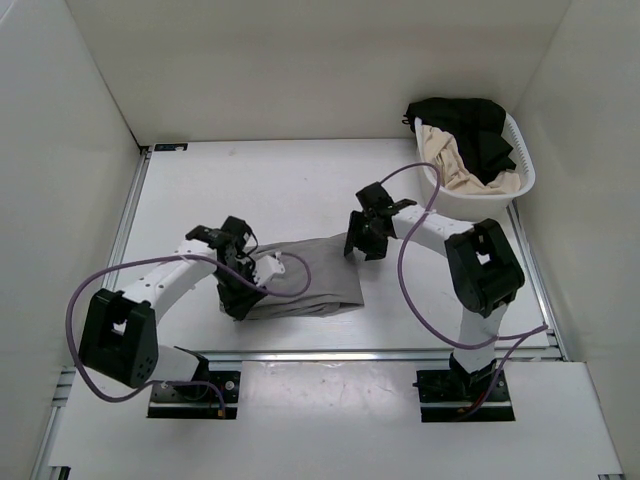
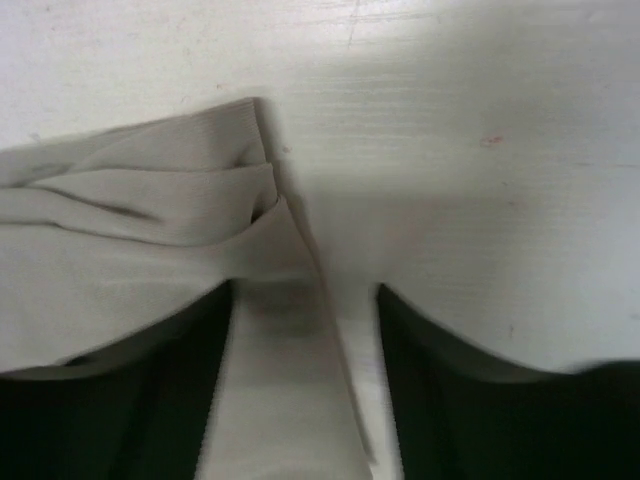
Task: Fold and stack the trousers
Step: Fold the trousers
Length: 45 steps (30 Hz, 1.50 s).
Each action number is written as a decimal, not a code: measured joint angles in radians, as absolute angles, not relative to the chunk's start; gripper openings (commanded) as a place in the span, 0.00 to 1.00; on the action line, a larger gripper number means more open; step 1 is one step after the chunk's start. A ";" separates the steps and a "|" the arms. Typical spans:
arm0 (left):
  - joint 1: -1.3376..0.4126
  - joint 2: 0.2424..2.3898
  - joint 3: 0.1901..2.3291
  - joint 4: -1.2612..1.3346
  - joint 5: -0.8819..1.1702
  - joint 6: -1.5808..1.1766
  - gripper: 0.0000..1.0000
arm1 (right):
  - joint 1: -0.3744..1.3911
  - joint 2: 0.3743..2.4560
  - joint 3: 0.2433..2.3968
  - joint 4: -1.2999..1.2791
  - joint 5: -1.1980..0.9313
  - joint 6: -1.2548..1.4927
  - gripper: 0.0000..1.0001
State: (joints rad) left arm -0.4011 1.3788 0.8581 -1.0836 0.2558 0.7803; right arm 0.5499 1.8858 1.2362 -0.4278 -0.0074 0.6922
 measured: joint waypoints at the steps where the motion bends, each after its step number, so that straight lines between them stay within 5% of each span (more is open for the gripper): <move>1: -0.388 1.379 0.899 -1.101 0.281 0.787 0.63 | 0.550 1.874 1.236 -0.438 -0.004 0.675 0.74; 4: -0.303 1.378 1.012 -1.098 0.358 0.796 0.68 | 0.550 1.825 1.235 -0.457 -0.012 0.645 0.83; 8: -0.163 1.431 1.050 -1.023 0.398 0.748 0.69 | 0.548 1.775 1.235 -0.440 -0.067 0.628 0.83; 12: -0.100 1.598 1.050 -0.923 0.400 0.654 0.66 | 0.543 1.827 1.235 -0.417 -0.114 0.633 0.72; 15: -0.088 1.673 1.049 -0.846 0.397 0.603 0.51 | 0.536 1.908 1.236 -0.400 -0.144 0.650 0.52; 16: -0.087 1.688 1.050 -0.826 0.398 0.590 0.43 | 0.528 1.918 1.241 -0.393 -0.170 0.662 0.33; 18: -0.087 1.726 1.069 -0.808 0.402 0.568 0.29 | 0.515 1.926 1.241 -0.377 -0.169 0.672 0.16; 20: -0.087 1.774 1.103 -0.793 0.408 0.551 0.27 | 0.498 1.935 1.235 -0.365 -0.172 0.694 0.02; 27: -0.088 1.895 1.267 -0.762 0.458 0.515 0.30 | 0.397 1.945 1.225 -0.339 -0.171 0.732 0.00; 33: -0.089 1.986 1.420 -0.736 0.480 0.497 0.45 | 0.328 2.017 1.337 -0.356 -0.157 0.718 0.00; 36: -0.089 2.011 1.462 -0.737 0.481 0.493 0.58 | 0.310 2.051 1.407 -0.391 -0.143 0.691 0.32; 37: -0.089 2.013 1.467 -0.741 0.481 0.490 0.63 | 0.305 2.059 1.430 -0.405 -0.134 0.671 0.57; 39: -0.083 2.013 1.473 -0.754 0.480 0.487 0.69 | 0.299 2.059 1.452 -0.424 -0.124 0.650 0.73; 40: -0.079 2.012 1.480 -0.763 0.482 0.485 1.00 | 0.299 2.051 1.462 -0.437 -0.108 0.630 0.79; 41: -0.073 2.011 1.490 -0.771 0.482 0.487 1.00 | 0.299 2.041 1.465 -0.451 -0.097 0.612 0.99; 45: -0.009 1.973 1.565 -0.812 0.479 0.458 1.00 | 0.300 1.949 1.468 -0.561 -0.051 0.532 0.99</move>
State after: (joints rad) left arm -0.0093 1.9728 1.5646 -0.8124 0.4789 0.4576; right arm 0.2996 1.9491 1.4681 -0.5613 -0.0505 0.5316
